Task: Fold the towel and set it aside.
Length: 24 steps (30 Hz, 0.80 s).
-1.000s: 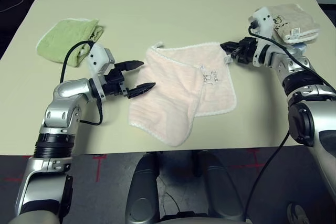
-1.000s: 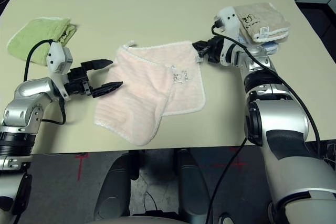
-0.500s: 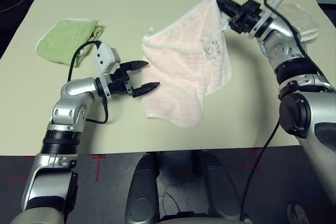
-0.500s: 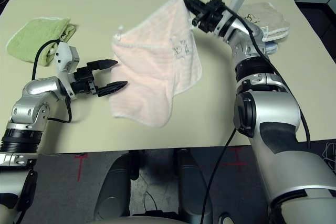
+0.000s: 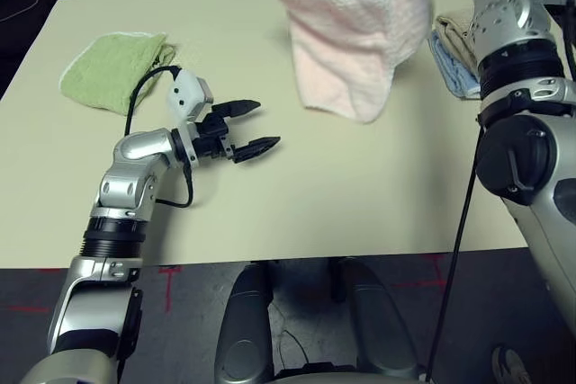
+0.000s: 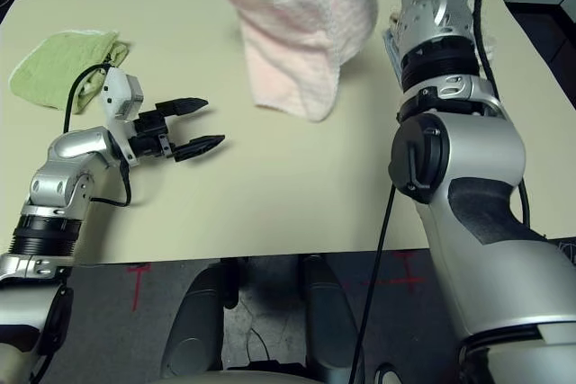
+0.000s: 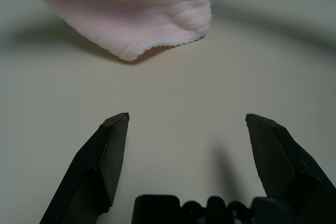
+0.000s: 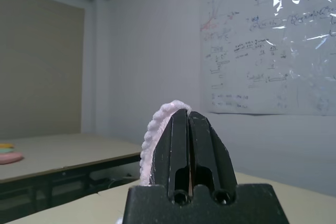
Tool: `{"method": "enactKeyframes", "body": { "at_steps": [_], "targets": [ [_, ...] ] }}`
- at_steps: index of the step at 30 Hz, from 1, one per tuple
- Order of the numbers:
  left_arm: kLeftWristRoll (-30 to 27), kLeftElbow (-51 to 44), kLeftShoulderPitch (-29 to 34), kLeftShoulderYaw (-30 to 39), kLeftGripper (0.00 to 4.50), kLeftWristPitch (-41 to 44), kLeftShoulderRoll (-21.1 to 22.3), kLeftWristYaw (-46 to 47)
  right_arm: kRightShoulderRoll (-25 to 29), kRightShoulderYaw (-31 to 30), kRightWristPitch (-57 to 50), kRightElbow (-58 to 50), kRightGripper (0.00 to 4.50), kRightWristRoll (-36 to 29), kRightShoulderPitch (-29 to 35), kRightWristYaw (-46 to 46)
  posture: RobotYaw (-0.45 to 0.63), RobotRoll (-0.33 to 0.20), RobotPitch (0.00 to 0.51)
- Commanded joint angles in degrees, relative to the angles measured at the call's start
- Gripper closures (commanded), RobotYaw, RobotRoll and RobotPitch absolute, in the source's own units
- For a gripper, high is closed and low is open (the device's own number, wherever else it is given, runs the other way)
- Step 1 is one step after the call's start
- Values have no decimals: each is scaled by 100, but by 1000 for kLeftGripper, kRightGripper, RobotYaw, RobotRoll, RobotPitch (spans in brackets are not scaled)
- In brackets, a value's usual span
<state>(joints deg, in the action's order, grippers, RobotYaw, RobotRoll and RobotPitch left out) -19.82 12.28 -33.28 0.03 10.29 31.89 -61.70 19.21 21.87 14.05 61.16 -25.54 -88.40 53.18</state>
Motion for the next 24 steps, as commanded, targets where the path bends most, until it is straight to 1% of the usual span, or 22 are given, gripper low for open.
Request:
{"method": "enactKeyframes", "body": {
  "at_steps": [1,4,8,12,16,20,24],
  "targets": [
    [89,50,1,-77,0,-59,-39,-1,83,70,-56,-267,4485,-166,-271,93,-28,0,258],
    [70,-3,-5,-91,0,-29,-63,4,88,72,-240,-382,4485,-259,-322,95,-34,0,259],
    [58,94,-75,-79,0,-35,-164,79,81,4,-389,-612,4485,-308,-223,145,-43,0,261],
    [289,709,-425,28,0,-264,-461,667,125,7,-547,-790,4485,-359,-106,166,-37,0,259],
    [489,1406,-860,90,0,-579,-733,1164,254,47,-458,-679,4485,-311,-117,107,-33,0,255],
    [536,1829,-1133,100,0,-713,-934,1288,364,72,-385,-468,4485,-287,-256,52,-36,0,257],
    [445,1858,-1163,-36,0,-429,-1104,1047,335,35,-401,-418,4485,-270,-205,1,-40,0,255]
  ]
}}
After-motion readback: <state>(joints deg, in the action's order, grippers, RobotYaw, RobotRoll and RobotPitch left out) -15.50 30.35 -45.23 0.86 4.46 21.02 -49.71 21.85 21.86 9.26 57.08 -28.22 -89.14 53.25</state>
